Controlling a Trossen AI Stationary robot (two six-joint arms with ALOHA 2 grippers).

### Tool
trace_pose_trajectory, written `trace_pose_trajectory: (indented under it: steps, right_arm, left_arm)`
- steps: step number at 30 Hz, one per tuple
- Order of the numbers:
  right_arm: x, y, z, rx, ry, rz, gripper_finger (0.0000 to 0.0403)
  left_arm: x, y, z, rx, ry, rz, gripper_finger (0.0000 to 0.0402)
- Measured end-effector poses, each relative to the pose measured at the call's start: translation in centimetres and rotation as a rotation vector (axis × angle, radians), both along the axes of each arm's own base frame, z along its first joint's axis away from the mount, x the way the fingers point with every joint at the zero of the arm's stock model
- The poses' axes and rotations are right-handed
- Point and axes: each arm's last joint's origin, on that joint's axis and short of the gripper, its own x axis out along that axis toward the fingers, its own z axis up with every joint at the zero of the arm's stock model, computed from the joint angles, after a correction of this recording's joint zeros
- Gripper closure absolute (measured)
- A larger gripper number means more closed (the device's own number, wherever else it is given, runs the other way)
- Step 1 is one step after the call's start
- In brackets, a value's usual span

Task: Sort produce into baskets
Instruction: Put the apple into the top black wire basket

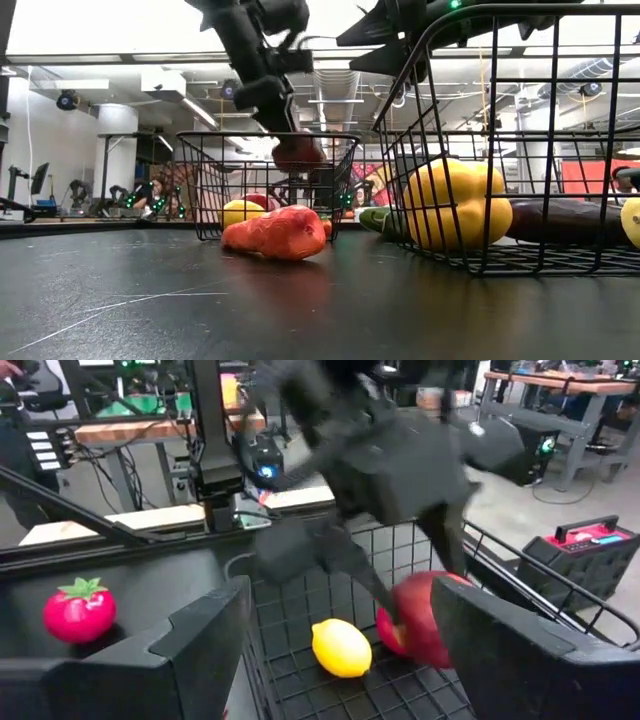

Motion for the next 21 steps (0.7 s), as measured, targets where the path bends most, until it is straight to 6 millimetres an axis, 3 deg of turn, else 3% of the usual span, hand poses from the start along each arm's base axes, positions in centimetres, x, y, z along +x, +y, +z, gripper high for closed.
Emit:
trace_pose_trajectory:
  steps: [12,21]
  right_arm:
    - [-0.1,0.0,-0.3,0.007,0.033,-0.001,0.0103]
    - [0.0,0.0,-0.2,0.031,0.015,-0.002,0.0103]
  left_arm:
    - [0.8,4.2,-3.3,-0.008,0.094,0.079,0.0185]
    - [0.8,5.3,-3.4,-0.029,0.058,0.063,0.0185]
